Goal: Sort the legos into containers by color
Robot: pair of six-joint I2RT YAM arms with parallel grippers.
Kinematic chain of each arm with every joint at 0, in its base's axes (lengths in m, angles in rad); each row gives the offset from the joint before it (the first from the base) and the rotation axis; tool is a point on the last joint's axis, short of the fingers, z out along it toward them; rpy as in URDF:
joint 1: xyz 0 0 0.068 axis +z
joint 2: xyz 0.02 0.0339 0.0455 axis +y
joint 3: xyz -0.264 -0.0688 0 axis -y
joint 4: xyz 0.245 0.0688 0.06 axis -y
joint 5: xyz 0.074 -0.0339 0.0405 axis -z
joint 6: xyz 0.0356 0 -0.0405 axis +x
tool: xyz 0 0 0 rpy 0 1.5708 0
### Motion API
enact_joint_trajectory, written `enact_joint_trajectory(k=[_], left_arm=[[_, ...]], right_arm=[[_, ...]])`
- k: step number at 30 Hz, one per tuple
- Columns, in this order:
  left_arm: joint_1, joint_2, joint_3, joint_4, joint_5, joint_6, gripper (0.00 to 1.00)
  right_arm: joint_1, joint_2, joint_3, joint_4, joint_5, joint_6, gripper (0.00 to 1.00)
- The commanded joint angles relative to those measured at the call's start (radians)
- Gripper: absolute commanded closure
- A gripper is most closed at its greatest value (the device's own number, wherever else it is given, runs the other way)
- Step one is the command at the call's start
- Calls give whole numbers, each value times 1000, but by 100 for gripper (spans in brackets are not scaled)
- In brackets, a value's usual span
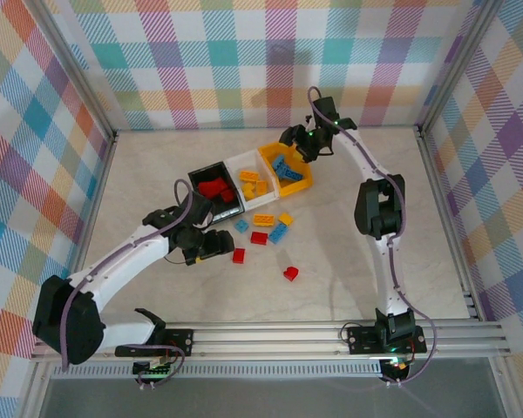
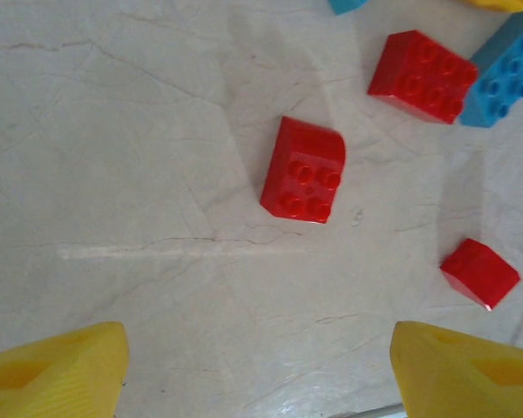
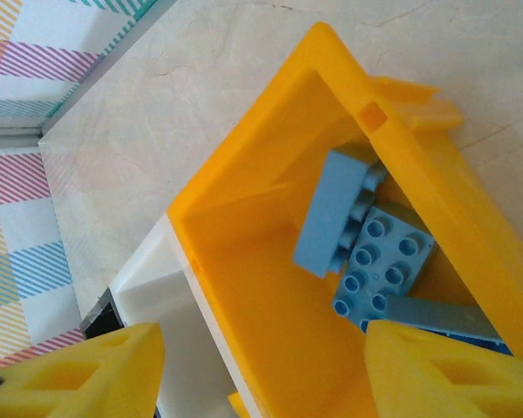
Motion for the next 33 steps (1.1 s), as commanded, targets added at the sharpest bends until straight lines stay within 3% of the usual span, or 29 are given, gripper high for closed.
enact_joint_trajectory(k=[1,11,17,26,33], left_arm=[[-18,34,0,17,-7,32,21],[-126,214,101,15,-77,118,21],[-165,308,149,37,-100,144,23],[-217,505,260,19,-156,210,28],[-217,562,282,25,-181,243,33]], right_arm=[[10,-157,-90,-67,-5,-93,36],[50,-674,-784,-115,36,-261,36],[92,-910,-1134,-87,37,-208,35],[101,-986,-1175,-105,49,-188,35],[101,-1031,-1201,-101,50,-164,35]])
